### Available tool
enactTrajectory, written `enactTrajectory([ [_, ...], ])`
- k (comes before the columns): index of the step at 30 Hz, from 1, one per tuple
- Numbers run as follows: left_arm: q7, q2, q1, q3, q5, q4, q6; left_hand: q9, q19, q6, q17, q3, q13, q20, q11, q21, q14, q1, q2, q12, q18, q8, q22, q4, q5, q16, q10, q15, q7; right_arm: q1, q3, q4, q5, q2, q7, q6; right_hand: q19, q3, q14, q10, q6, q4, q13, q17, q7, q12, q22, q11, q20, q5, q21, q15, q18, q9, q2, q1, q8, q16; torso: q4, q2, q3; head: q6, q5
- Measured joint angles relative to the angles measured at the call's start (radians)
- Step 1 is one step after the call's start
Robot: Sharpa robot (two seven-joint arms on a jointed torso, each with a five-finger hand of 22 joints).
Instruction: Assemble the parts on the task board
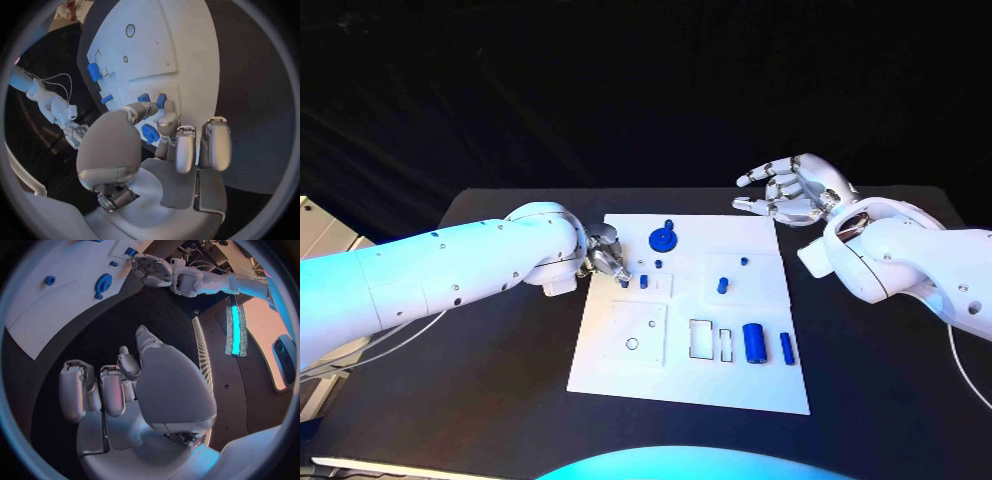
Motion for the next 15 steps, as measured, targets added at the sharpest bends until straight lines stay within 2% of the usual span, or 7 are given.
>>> enactTrajectory([
  [7,-0.002,0.001,-0.001,-0.001,0.003,-0.001,-0.001,0.016,0.0,0.003,0.0,-0.022,-0.009,0.0,-0.002,-0.004,-0.004,-0.02,-0.004,-0.008,0.0,0.0,0.0,-0.023,-0.007,0.0,0.005,-0.004,-0.015,0.0,0.0,0.0,0.002,0.0,0.0,0.0,0.0,0.0,0.0,0.0,0.0,0.0,-0.002,0.0,0.0,0.0,0.0,0.0,0.0,0.0,-0.006,0.0,0.0,0.0,0.0,0.0,0.0,0.0,0.0005,0.0,-0.0006,0.0,0.0],
  [9,-0.003,0.002,-0.001,-0.001,0.004,-0.002,0.0,0.017,0.0,0.002,0.0,-0.013,-0.012,0.0,-0.004,-0.008,-0.004,-0.041,-0.007,-0.015,0.0,0.001,0.0,-0.054,-0.014,0.0,0.007,-0.004,-0.022,0.0,0.0,0.0,0.002,0.0,0.001,0.0,0.0,0.0,0.0,0.0,0.0,0.0,-0.002,0.0,0.0,0.0,0.0,0.0,0.0,0.0,-0.006,0.0,0.0,0.0,0.0,0.0,0.0,0.0,0.0007,0.0,-0.0006,0.0,0.0],
  [10,-0.004,0.002,-0.001,-0.001,0.004,-0.002,0.0,0.017,0.0,0.003,0.0,-0.019,-0.013,0.0,-0.004,-0.009,-0.004,-0.05,-0.006,-0.016,0.0,0.0,0.0,-0.059,-0.014,0.0,0.006,-0.004,-0.022,0.0,0.0,0.0,0.003,0.0,0.001,0.0,0.0,0.0,0.0,0.0,0.0,0.0,-0.003,0.0,0.0,0.0,0.0,0.0,0.0,0.0,-0.006,0.0,0.0,0.0,0.0,0.0,0.0,0.0,0.0007,0.0,-0.0006,-0.001,-0.001],
  [12,-0.005,0.002,-0.001,0.0,0.005,-0.004,0.001,0.016,-0.001,0.014,0.0,-0.065,-0.013,-0.001,-0.013,-0.013,-0.006,-0.063,-0.013,-0.018,0.0,-0.01,0.0,-0.036,-0.014,0.0,0.005,-0.006,-0.04,0.0,0.0,0.0,0.003,-0.001,0.001,0.0,0.0,0.0,0.0,0.0,0.0,0.0,-0.003,0.0,0.0,0.0,0.0,0.0,0.0,0.0,-0.006,0.0,0.0,0.0,0.0,0.0,0.0,0.0,0.0007,0.0,-0.0006,-0.001,-0.001],
  [15,-0.008,0.002,-0.001,0.0,0.005,-0.005,0.002,0.005,-0.004,0.026,0.0,-0.133,-0.013,-0.004,-0.012,-0.013,-0.006,-0.082,-0.018,-0.022,0.0,-0.027,0.0,0.012,-0.014,0.0,-0.007,-0.006,-0.044,0.0,0.0,0.0,0.003,-0.001,0.001,0.0,0.0,0.0,0.0,0.0,0.0,0.0,-0.003,0.0,0.0,0.0,0.0,0.0,0.0,0.0,-0.006,0.0,0.0,0.0,0.0,0.0,0.0,0.0,0.0007,0.0,-0.0006,-0.001,-0.001],
])
